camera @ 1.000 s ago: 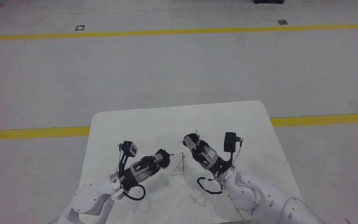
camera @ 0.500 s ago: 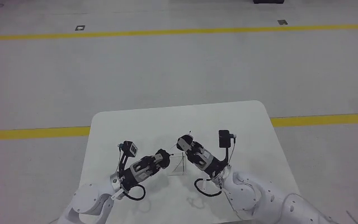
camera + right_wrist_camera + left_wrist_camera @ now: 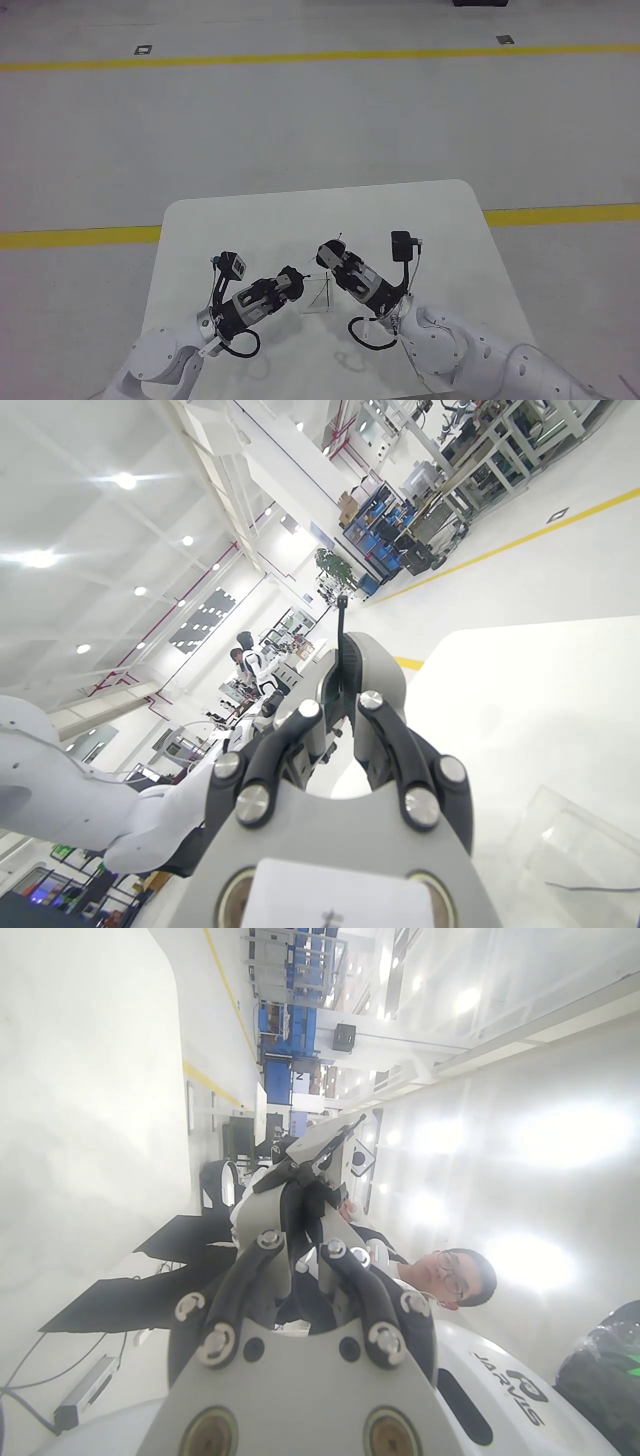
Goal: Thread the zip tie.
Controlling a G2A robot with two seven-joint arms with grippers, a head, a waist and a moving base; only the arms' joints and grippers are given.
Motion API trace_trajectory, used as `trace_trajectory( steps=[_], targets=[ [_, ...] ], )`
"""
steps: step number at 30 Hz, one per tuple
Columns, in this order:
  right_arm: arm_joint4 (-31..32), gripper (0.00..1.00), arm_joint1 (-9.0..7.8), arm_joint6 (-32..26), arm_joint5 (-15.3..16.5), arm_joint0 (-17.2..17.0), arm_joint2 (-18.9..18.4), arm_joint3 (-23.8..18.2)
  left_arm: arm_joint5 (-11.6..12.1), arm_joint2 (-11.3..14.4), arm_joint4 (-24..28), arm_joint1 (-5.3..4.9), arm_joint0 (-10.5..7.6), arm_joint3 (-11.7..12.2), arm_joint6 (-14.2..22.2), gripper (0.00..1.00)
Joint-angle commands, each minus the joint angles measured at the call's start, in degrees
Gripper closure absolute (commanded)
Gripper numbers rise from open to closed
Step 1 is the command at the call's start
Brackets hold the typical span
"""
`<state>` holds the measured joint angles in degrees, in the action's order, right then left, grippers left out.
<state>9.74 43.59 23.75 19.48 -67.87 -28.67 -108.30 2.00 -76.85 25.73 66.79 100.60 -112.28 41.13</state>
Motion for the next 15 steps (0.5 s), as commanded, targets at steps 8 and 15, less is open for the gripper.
trace_trajectory(
  steps=[8,15],
  targets=[
    [-1.61,1.0,-0.18,-0.57,0.0,-2.83,-5.27,0.74,0.0,0.0,0.0,0.0,0.0,0.0,0.0,1.0],
    [-6.21,1.0,-1.09,-4.17,0.0,-4.93,-10.49,0.23,0.0,0.0,0.0,0.0,0.0,0.0,0.0,1.0]
  ],
)
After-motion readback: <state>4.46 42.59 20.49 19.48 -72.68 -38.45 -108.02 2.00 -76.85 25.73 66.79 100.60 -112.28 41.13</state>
